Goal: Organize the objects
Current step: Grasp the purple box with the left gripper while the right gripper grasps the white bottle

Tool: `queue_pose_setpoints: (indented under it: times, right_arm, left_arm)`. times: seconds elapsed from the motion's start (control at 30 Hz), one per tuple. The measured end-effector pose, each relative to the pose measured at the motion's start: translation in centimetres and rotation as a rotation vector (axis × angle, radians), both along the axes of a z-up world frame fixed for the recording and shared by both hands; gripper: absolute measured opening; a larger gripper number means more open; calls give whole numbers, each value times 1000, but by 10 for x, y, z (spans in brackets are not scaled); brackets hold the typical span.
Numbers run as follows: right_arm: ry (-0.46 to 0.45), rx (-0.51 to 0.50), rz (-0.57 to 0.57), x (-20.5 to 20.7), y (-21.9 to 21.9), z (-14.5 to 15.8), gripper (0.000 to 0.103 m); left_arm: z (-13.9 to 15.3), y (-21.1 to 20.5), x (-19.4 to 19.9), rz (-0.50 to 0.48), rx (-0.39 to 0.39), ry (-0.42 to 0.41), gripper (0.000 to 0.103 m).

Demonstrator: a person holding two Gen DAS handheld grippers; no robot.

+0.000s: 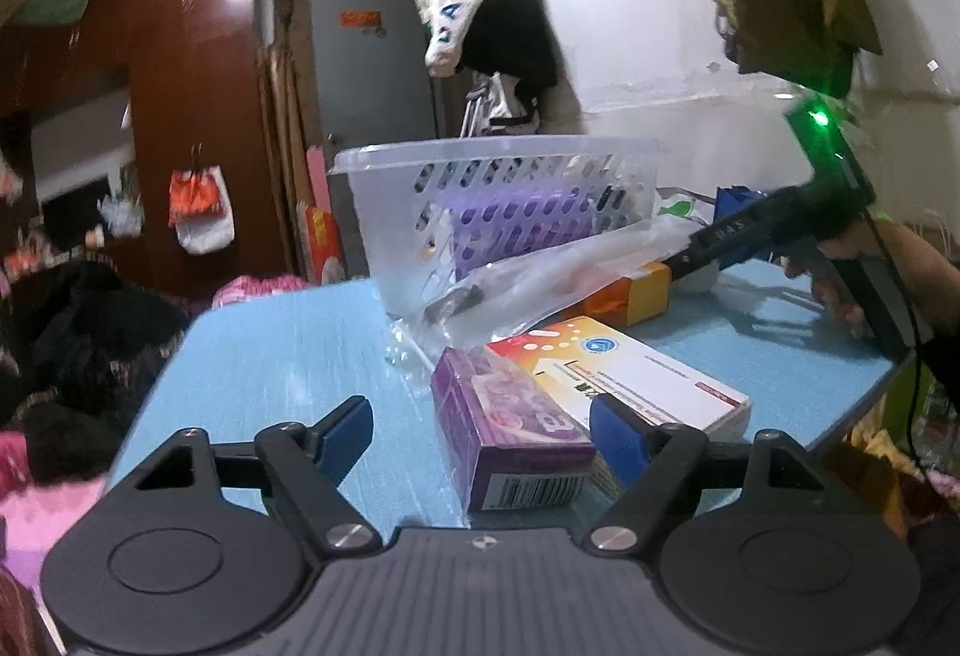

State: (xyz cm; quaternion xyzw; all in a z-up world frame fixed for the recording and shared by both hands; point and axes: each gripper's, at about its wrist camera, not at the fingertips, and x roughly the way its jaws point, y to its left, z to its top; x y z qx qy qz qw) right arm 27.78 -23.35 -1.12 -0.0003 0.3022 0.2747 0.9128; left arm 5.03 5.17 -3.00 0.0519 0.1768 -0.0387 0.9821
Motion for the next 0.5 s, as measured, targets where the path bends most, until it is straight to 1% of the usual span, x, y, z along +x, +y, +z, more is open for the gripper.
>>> queue_pose_setpoints:
  times: [0.2,0.23,0.27,0.3,0.33,0.43,0.47,0.5]
  right_arm:
    - [-16,-23,-4,-4,4,2,60]
    - [-15,-25,-4,-5,5,2,60]
    - [-13,-22,-3,-5,5,2,60]
    - [-9,-16,-3,-4,4,2,60]
    - [-6,-11,-3,-4,4,1,60]
    - [-3,-7,-5,-4,4,2,60]
    - [-5,-9,-5,-4,4,2,59]
    - [-7,-11,-6,-5,4,2,59]
  left_arm:
    - [0,3,11,52,-73,34,83]
    - [0,6,14,73,-94,48,82]
    - [-2,8,19,106,-89,71,75]
    - [-5,10,23,135,-78,88,72]
    - [-9,13,26,145,-87,100,72]
    - [-10,11,29,120,-93,86,71]
    - [-11,9,29,122,-86,83,68]
    - [-11,7,30,124,-75,78,59]
